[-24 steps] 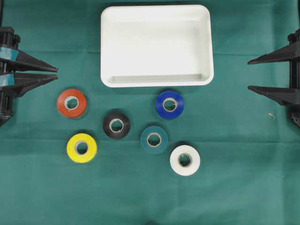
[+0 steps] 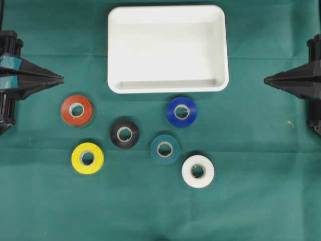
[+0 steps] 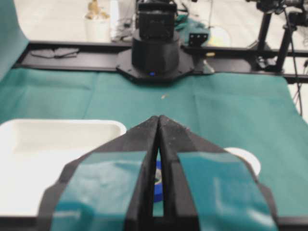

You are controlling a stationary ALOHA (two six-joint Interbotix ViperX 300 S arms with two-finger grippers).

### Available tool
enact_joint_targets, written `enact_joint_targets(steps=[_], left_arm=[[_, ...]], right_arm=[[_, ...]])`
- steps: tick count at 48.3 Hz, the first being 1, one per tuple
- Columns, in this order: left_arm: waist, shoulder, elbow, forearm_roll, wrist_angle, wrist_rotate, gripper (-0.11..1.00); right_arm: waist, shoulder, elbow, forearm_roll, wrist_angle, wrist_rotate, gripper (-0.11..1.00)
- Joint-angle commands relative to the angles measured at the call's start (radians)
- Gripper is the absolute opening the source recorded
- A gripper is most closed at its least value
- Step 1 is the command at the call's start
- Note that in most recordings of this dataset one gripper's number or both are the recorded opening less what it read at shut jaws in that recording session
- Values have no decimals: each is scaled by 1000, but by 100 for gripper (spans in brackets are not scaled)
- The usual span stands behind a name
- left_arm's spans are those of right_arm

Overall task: Put the tape into the white case with the left arm.
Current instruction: 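Open the left gripper and move it toward the red tape roll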

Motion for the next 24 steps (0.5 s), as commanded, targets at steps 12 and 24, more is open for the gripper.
enact_joint_targets(steps=[12,24], left_arm=[[-14,6,-25,-5,18,-44,2],[-15,-2,-14,-2,43,-18,37]], right_arm=[[-2,-49,41,-2,-11,2,-9],[-2,-94,87,-3,-5,2,-9]])
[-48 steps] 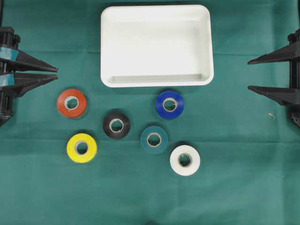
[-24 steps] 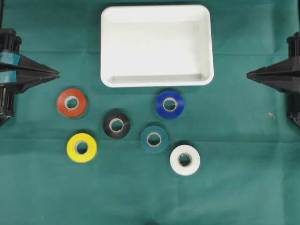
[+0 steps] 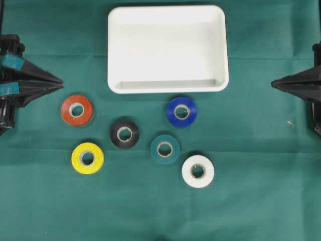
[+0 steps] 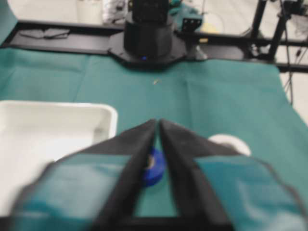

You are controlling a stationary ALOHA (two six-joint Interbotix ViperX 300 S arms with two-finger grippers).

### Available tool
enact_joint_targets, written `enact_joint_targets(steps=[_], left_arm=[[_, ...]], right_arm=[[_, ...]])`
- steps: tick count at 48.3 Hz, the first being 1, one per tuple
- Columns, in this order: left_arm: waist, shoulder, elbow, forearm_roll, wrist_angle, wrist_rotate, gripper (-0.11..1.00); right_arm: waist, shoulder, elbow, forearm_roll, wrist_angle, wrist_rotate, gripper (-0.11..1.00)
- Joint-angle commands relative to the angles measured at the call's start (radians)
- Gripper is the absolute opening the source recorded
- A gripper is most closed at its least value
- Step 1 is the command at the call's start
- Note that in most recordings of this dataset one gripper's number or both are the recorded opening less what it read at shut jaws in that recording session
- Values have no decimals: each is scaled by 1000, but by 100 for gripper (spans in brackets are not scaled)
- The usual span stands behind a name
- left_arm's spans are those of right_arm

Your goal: Put the tape into the white case with the left arm.

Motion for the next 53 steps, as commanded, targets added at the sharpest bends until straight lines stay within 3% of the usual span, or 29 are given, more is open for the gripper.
enact_joint_targets(steps=[1,8,12,22,33,53], left_arm=[[-2,-2,-12,0,0,12,43],[-3,-25,-12,0,3,44,84],[-3,-38,-12,0,5,44,97],[-3,-67,-14,-2,58,37,98],[-3,-57,-32,-2,198,17,98],[-3,77,-67,-2,202,17,98]], right_arm=[[-2,0,-2,-2,-5,2,-9],[-2,-2,15,-2,-3,2,-9],[-2,-2,21,-2,-3,2,-9],[-2,-3,40,-3,-3,2,-9],[-2,-12,83,-17,-3,2,-9],[-2,-29,104,-23,75,2,-9]])
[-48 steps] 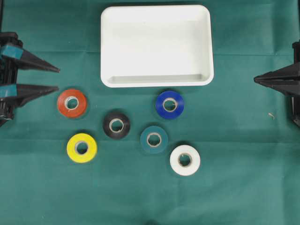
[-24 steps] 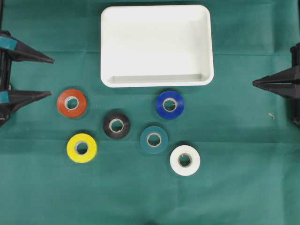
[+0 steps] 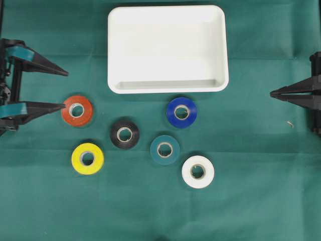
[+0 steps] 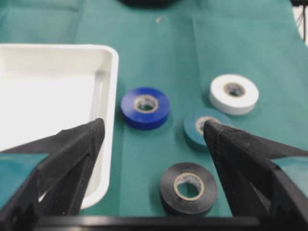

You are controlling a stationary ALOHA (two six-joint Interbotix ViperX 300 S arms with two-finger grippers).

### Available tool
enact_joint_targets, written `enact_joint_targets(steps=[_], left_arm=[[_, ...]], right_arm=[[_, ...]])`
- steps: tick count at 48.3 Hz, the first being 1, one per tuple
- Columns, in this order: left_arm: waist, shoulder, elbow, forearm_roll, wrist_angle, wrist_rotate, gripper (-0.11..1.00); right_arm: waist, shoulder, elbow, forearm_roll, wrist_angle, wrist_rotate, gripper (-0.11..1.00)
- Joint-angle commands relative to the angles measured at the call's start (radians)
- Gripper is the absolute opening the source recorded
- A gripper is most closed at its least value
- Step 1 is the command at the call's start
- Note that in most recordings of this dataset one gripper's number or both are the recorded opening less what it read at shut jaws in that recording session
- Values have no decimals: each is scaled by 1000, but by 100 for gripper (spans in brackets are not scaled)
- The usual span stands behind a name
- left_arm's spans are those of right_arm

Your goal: Put the tape into the white case with the left arm.

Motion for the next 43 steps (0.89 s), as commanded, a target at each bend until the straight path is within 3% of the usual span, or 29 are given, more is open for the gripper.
enact_joint_targets(steps=[1,43], left_arm=[[-3,46,-40,-2,-5,2,98],[-17,265,-97,-3,49,0,98]], right_arm=[[-2,5,-11,-3,20,2,-9],[-2,5,-6,-3,104,5,-9]])
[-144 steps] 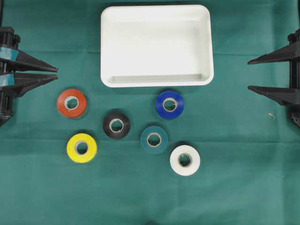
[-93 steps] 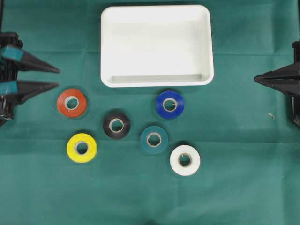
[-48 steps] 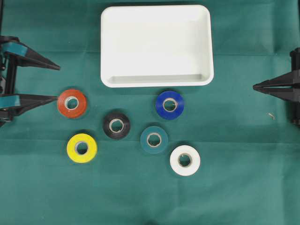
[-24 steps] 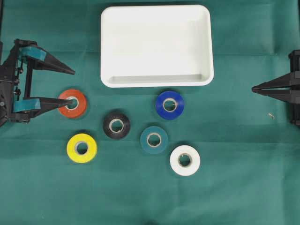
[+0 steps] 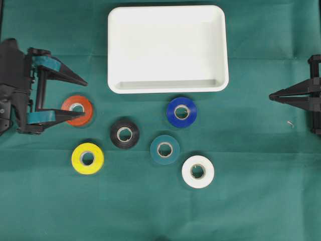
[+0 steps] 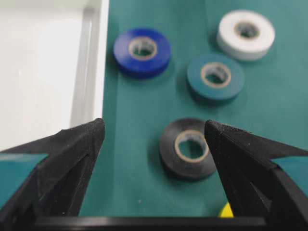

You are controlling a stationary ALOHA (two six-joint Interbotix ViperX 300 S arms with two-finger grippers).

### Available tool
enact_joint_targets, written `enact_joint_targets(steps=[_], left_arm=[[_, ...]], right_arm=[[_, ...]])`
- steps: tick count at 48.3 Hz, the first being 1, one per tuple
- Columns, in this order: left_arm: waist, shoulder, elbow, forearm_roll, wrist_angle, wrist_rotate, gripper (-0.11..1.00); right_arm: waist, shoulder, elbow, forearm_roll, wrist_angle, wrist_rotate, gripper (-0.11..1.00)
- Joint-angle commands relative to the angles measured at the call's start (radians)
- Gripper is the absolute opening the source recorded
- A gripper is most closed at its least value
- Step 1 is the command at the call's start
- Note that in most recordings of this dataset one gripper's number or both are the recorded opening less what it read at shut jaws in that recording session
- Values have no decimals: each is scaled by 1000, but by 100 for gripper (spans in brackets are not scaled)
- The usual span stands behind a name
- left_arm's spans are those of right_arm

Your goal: Put the tape into the white case with the left arm.

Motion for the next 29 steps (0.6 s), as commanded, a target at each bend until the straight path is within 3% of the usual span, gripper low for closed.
enact_joint_targets(steps=[1,15,29], left_arm=[[-6,37,-38,-2,9,0,98],[-28,164,-86,-2,26,0,98],[-29,187,-101,0,49,2,98]], right_arm=[[-2,6,-6,-2,-5,3,-9],[-2,5,2,-2,-3,3,-9],[-2,3,2,-2,8,3,-9]])
